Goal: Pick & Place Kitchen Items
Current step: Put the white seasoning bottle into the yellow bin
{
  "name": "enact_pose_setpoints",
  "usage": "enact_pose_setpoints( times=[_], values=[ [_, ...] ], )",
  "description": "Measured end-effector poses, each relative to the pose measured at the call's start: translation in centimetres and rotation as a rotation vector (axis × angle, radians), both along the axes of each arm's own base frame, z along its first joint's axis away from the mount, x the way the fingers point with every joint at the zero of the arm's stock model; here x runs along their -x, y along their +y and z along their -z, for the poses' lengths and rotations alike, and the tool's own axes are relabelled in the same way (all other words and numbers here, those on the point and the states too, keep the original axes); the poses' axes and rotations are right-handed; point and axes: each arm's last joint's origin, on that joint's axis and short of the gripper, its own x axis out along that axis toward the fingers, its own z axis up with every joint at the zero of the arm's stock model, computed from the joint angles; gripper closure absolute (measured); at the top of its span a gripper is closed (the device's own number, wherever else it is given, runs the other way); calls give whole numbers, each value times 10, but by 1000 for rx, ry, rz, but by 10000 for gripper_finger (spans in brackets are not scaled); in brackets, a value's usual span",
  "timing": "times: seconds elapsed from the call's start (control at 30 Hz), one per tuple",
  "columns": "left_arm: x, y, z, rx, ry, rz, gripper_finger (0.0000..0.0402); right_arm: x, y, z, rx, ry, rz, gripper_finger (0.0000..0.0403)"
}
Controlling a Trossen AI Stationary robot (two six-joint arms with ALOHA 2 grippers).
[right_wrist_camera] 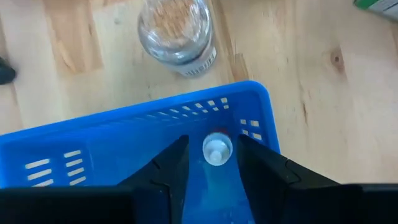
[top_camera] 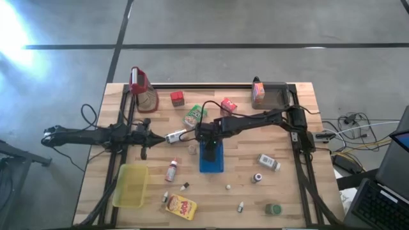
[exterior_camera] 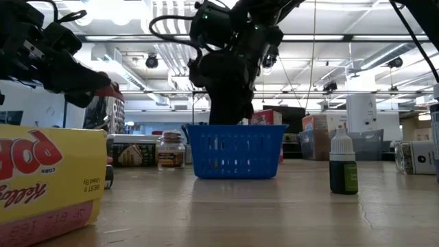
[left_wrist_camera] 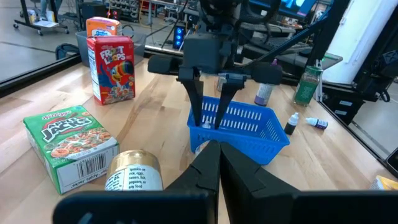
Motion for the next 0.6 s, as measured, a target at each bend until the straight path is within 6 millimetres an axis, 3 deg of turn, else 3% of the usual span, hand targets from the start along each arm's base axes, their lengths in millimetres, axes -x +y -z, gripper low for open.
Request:
enact_pose_setpoints(
  times=[0.3,0.6],
  values=[
    [0,0,0,0,0,0,390,9,2,-21,-5,26,6,309],
    [0,0,0,0,0,0,390,22,20,-50,-7,-6,-29,354]
  ],
)
